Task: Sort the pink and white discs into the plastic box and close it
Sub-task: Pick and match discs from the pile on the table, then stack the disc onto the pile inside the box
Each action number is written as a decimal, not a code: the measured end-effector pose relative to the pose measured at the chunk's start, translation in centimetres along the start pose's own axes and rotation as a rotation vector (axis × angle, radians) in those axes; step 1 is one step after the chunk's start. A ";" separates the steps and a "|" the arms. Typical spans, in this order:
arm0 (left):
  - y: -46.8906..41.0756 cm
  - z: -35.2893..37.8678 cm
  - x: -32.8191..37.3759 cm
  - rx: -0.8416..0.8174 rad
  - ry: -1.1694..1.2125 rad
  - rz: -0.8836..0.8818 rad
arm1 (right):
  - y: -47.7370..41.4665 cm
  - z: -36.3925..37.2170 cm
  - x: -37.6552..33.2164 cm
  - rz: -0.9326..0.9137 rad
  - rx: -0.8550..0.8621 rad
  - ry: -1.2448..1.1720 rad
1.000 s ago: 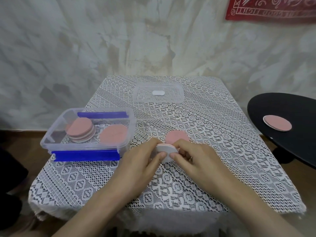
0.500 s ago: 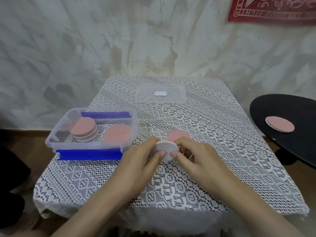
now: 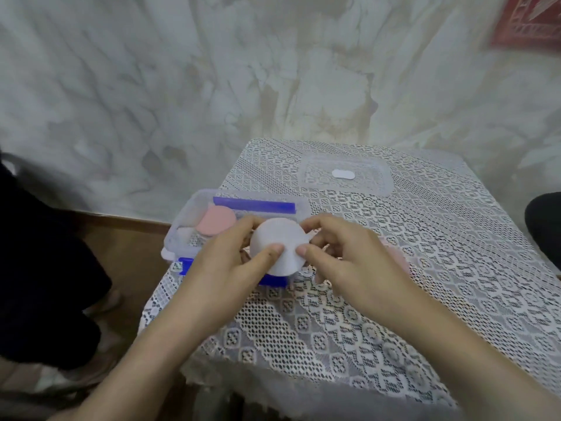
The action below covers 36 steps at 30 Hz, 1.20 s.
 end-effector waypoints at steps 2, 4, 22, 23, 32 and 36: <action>-0.6 -1.9 -1.0 0.025 0.027 -0.037 | -1.8 1.3 -0.6 0.005 -0.017 -0.013; -1.1 -3.8 -2.1 0.081 0.039 -0.075 | -3.5 2.5 -1.2 0.014 -0.037 -0.036; -3.3 -9.6 -6.8 0.300 -0.308 -0.180 | -13.5 9.1 0.5 0.112 -0.209 0.259; -3.4 -9.5 -6.8 0.291 -0.307 -0.179 | -13.6 9.2 0.6 0.103 -0.228 0.346; -3.3 -9.3 -7.0 0.281 -0.267 -0.150 | -13.1 9.5 -1.4 -0.030 -0.341 0.600; -3.3 -9.4 -7.0 0.297 -0.269 -0.144 | -12.7 10.6 -1.3 -0.055 -0.427 0.689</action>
Point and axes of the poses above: each hand's wrist, its own y-axis away from the middle knuckle, its own z-axis out of the palm, x = y × z, the point moved 6 cm from there along -y, towards the middle knuckle, and after that the axes turned 12 degrees about -z, right-handed, at the moved point
